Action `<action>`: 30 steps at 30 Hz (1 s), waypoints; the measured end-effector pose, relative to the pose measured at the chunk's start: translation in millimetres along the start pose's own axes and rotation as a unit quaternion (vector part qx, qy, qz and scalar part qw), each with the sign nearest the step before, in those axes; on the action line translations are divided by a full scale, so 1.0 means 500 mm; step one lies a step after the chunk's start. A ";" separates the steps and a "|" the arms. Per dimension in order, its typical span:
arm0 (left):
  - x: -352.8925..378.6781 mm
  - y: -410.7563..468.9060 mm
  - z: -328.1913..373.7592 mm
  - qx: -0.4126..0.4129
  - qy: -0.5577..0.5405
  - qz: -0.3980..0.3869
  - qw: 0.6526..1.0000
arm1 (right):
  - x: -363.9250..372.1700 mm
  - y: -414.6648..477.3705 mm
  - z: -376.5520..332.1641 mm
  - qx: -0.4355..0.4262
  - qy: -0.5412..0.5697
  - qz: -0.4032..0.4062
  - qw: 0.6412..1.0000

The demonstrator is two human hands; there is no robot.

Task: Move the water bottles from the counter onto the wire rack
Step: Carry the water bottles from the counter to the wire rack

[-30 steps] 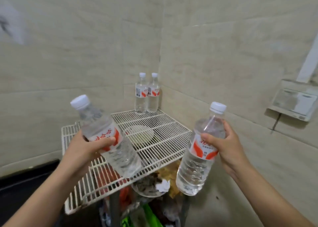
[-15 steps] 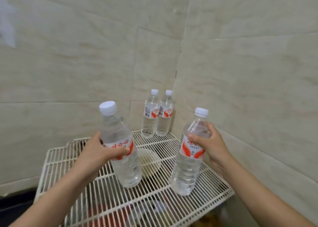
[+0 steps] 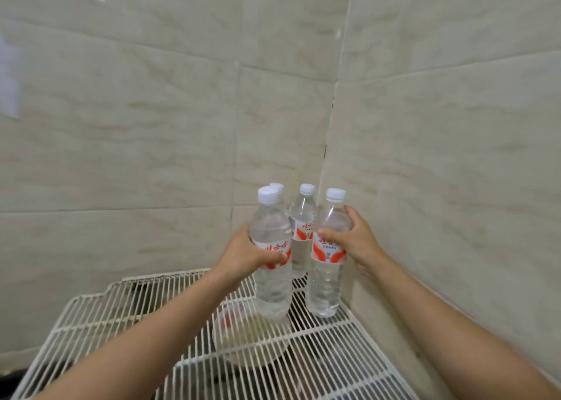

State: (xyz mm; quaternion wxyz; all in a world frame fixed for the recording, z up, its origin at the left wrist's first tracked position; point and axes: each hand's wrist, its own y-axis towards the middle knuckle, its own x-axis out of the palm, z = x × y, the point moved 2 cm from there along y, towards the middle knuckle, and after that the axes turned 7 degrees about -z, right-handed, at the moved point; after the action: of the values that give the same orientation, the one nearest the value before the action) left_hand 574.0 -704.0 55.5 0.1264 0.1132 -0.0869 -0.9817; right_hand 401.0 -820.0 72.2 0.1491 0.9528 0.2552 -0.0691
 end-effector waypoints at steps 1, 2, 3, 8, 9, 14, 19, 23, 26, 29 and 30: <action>0.009 0.016 -0.003 -0.005 0.007 0.008 1.000 | -0.005 0.015 0.007 0.001 -0.014 -0.009 1.000; 0.017 0.031 -0.007 -0.009 0.015 0.018 1.000 | -0.010 0.030 0.015 0.006 -0.026 -0.018 0.999; 0.025 0.044 -0.011 -0.015 0.022 0.029 0.999 | -0.013 0.042 0.024 0.011 -0.031 -0.029 0.999; 0.060 0.089 -0.028 -0.014 0.080 0.036 0.996 | -0.015 0.074 0.057 0.016 0.025 -0.111 0.993; 0.065 0.093 -0.031 -0.018 0.089 0.031 0.995 | -0.016 0.076 0.063 0.020 0.050 -0.118 0.992; 0.078 0.101 -0.057 -0.030 0.108 0.037 0.993 | -0.019 0.053 0.101 0.001 0.079 -0.057 0.995; 0.085 0.082 -0.081 -0.021 0.070 0.049 0.996 | 0.030 0.007 0.204 0.032 -0.019 -0.001 0.999; 0.106 0.041 -0.146 -0.083 0.070 0.039 0.993 | 0.065 -0.003 0.236 0.042 -0.082 0.145 0.985; 0.123 0.023 -0.176 -0.108 0.055 0.056 0.991 | 0.073 -0.012 0.228 0.029 -0.067 0.153 0.985; 0.124 0.023 -0.182 -0.124 0.059 0.089 0.987 | 0.068 -0.010 0.225 0.026 -0.003 0.098 0.995; 0.121 0.024 -0.182 -0.126 0.068 0.090 0.986 | 0.069 -0.010 0.224 0.026 0.012 0.082 0.996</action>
State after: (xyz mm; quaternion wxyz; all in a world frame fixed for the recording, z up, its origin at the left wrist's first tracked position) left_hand 541.8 -744.4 -41.8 0.2332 0.1543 0.0366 -0.9594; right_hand 421.7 -835.6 -42.0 0.1258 0.9749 0.1764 -0.0518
